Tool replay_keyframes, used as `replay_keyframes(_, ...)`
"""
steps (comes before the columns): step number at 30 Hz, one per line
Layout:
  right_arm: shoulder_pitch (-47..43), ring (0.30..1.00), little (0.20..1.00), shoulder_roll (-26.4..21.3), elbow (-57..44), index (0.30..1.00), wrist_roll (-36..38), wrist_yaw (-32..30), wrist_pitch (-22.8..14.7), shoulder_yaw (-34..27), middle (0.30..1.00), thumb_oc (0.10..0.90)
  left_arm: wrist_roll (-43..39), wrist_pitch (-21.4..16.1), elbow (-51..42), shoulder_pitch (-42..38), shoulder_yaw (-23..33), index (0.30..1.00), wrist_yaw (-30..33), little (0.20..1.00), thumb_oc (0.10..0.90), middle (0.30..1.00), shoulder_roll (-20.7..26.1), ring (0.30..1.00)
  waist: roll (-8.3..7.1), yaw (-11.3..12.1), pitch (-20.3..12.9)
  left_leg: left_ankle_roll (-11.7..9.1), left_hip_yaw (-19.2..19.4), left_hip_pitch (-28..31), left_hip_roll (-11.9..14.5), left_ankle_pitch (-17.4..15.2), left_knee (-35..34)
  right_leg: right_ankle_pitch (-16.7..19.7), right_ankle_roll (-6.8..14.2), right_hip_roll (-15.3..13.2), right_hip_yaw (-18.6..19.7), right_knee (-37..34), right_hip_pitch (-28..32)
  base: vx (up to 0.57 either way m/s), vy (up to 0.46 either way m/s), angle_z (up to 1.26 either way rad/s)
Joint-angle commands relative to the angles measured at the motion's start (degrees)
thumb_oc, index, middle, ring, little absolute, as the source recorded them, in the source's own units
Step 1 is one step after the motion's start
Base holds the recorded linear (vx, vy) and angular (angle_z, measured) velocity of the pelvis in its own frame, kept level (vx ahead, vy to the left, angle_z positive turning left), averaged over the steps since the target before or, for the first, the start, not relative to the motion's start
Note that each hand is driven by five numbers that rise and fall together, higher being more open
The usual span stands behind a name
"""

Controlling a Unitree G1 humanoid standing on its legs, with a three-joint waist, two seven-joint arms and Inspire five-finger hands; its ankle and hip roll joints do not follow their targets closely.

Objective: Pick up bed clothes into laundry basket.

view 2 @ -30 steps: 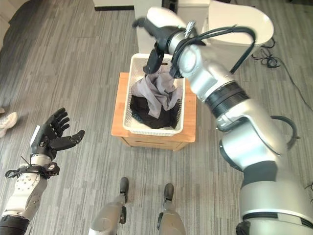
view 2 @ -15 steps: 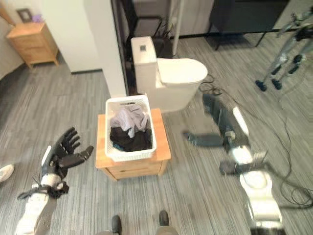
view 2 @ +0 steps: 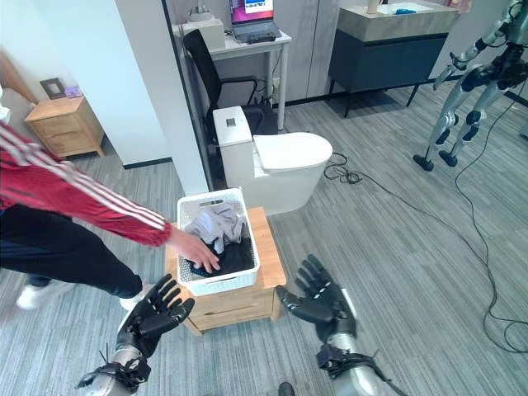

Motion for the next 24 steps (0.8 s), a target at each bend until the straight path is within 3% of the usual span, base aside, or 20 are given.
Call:
replay_keyframes(1, -4.76, 0.9, 0.9, -2.78, -5.76, 0.9, 1.19, -0.12, -5.95, -4.66, 0.9, 0.8, -0.74, -5.39, -5.34, -4.78, 1.68, 0.9, -0.13, 0.9, 0.8, 0.9, 4.18, 0.9, -2.03, 0.46, -1.03, -0.06, 0.41, -0.77, 0.06, -4.12, 2.33, -10.53, 0.36, -0.97, 0.14, 5.2, 1.44, -0.01, -0.018, 0.04)
replay_keyframes(10, -7.88, 0.9, 0.9, -4.76, -6.28, 0.9, -2.58, -2.44, -8.52, -1.38, 0.9, 0.8, -1.01, -8.21, -5.49, -9.09, 0.23, 0.9, 1.95, 0.9, 0.8, 0.9, 5.5, 0.9, -2.3, 0.47, -0.68, 0.04, -0.44, -0.44, -0.12, -4.23, 2.17, -11.28, 0.3, -0.8, 0.65, 6.96, 0.99, 0.0, -0.001, 0.0)
replay_keyframes(24, -8.27, 0.9, 0.9, -6.26, -6.25, 0.9, -4.26, -2.53, -8.55, -0.38, 0.9, 0.8, -0.9, -9.43, -5.6, -9.83, 0.77, 0.9, 2.24, 0.9, 0.8, 0.9, 5.93, 0.9, -2.18, 1.07, -0.32, -0.47, -0.75, -1.05, 0.62, -3.45, 2.25, -11.05, -0.16, -0.02, 0.62, 5.66, 1.07, -0.01, -0.017, 0.02)
